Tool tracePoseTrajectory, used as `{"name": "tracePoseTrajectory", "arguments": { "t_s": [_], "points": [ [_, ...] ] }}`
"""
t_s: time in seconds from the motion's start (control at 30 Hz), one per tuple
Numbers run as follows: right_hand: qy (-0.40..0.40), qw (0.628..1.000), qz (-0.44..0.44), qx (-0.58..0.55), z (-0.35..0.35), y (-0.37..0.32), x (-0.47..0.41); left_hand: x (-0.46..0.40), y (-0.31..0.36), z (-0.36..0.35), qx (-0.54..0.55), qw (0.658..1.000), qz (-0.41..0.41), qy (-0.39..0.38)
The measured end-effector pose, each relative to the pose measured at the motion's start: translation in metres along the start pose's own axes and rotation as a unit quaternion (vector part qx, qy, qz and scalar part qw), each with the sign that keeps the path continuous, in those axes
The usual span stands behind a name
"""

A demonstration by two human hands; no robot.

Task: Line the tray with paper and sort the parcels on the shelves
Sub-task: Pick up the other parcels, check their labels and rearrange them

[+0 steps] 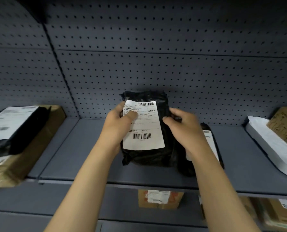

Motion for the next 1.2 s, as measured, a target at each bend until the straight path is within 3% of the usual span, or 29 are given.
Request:
{"name": "tracePoseTrajectory", "arguments": {
  "t_s": [0.33, 0.5, 0.63, 0.77, 0.9, 1.0, 1.1, 1.2],
  "points": [
    [-0.083, 0.997, -0.005, -0.009, -0.201, -0.045, 0.007, -0.028, -0.005, 0.201, -0.032, 0.998, -0.002, 0.058],
    [-0.084, 0.996, -0.033, -0.006, -0.261, -0.040, 0.006, -0.043, -0.027, 0.250, -0.115, 0.991, 0.016, 0.065],
    [-0.109, 0.991, -0.076, -0.009, -0.300, -0.024, 0.004, -0.052, -0.041, 0.261, -0.280, 0.958, 0.023, 0.058],
    [-0.108, 0.988, -0.109, -0.014, -0.319, -0.004, 0.006, -0.058, -0.056, 0.261, -0.359, 0.931, 0.043, 0.042],
    [-0.091, 0.990, -0.104, -0.012, -0.323, 0.003, 0.003, -0.056, -0.054, 0.252, -0.450, 0.892, -0.008, 0.042],
    [-0.092, 0.991, -0.094, 0.010, -0.323, 0.000, 0.002, -0.055, -0.046, 0.247, -0.522, 0.845, -0.096, 0.065],
    [-0.066, 0.994, -0.077, 0.039, -0.305, -0.008, 0.001, -0.064, -0.041, 0.241, -0.485, 0.856, -0.163, 0.073],
    [-0.028, 0.997, -0.064, 0.022, -0.276, -0.018, -0.002, -0.067, -0.034, 0.221, -0.395, 0.896, -0.196, 0.052]
  ]
}}
Point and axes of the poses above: each hand's wrist, its own x-axis away from the middle knuckle, its own z-axis out of the back of the hand, y = z × x, the point moved 7 cm from there along -x, towards the middle knuckle, and after that the axes turned 4 degrees about -z, right-handed, at the moved point
